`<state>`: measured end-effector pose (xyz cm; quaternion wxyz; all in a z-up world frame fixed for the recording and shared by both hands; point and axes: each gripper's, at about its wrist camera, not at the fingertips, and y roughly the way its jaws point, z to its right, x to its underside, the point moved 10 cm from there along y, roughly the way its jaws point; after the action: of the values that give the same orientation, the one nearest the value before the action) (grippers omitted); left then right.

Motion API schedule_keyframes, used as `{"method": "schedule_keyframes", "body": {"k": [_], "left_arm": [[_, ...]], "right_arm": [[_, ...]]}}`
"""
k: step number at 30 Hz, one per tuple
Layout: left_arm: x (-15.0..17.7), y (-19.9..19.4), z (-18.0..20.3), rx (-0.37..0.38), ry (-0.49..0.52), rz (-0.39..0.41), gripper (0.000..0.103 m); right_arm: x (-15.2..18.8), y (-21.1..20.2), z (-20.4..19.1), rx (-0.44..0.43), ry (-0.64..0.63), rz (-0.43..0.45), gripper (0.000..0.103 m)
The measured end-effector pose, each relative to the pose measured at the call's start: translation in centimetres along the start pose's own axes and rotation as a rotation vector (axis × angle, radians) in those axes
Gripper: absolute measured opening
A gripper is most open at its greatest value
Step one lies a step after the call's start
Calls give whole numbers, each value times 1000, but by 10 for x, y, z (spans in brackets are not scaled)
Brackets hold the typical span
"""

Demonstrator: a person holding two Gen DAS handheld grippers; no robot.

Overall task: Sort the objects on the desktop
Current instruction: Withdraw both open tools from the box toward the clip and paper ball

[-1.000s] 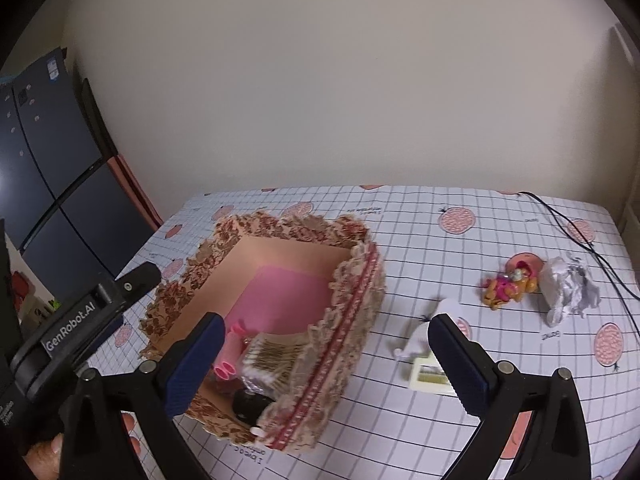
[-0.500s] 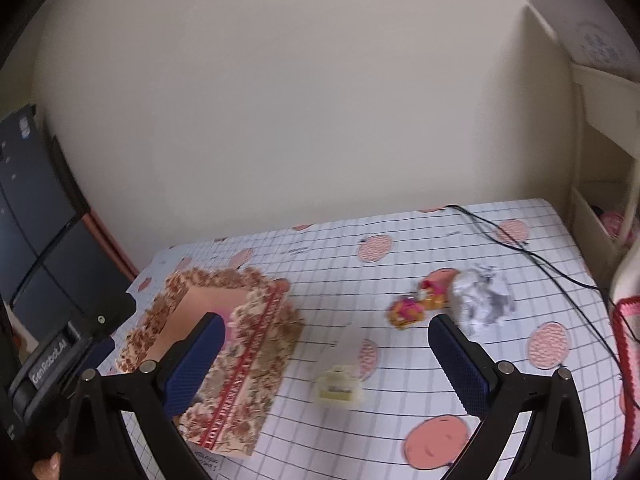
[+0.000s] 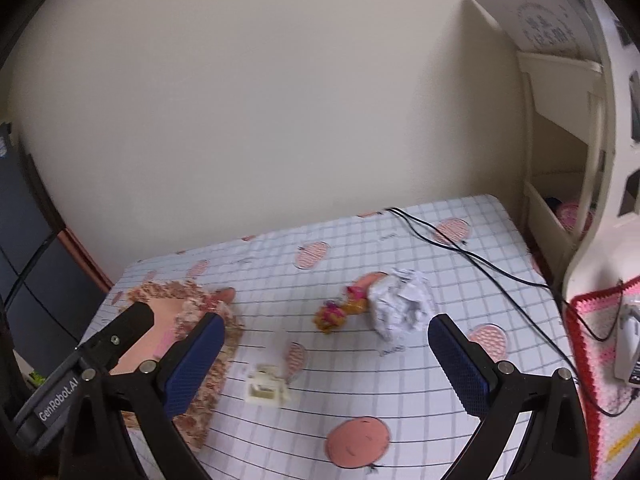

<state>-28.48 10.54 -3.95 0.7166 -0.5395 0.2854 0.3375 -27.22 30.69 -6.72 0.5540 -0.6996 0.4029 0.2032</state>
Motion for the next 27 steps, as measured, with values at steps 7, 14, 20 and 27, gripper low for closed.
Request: {"method": "schedule_keyframes", "body": {"k": [7, 14, 20, 27], "left_arm": [[31, 39, 10, -4, 7, -115, 90], [62, 75, 6, -47, 0, -195, 90], [86, 100, -13, -88, -57, -264, 90], [106, 125, -15, -93, -84, -334, 90]], "right_arm": [[20, 28, 33, 14, 79, -79, 103], [35, 60, 54, 58, 72, -116, 103], [40, 85, 71, 92, 71, -110, 103], [51, 116, 80, 130, 55, -145, 103]]}}
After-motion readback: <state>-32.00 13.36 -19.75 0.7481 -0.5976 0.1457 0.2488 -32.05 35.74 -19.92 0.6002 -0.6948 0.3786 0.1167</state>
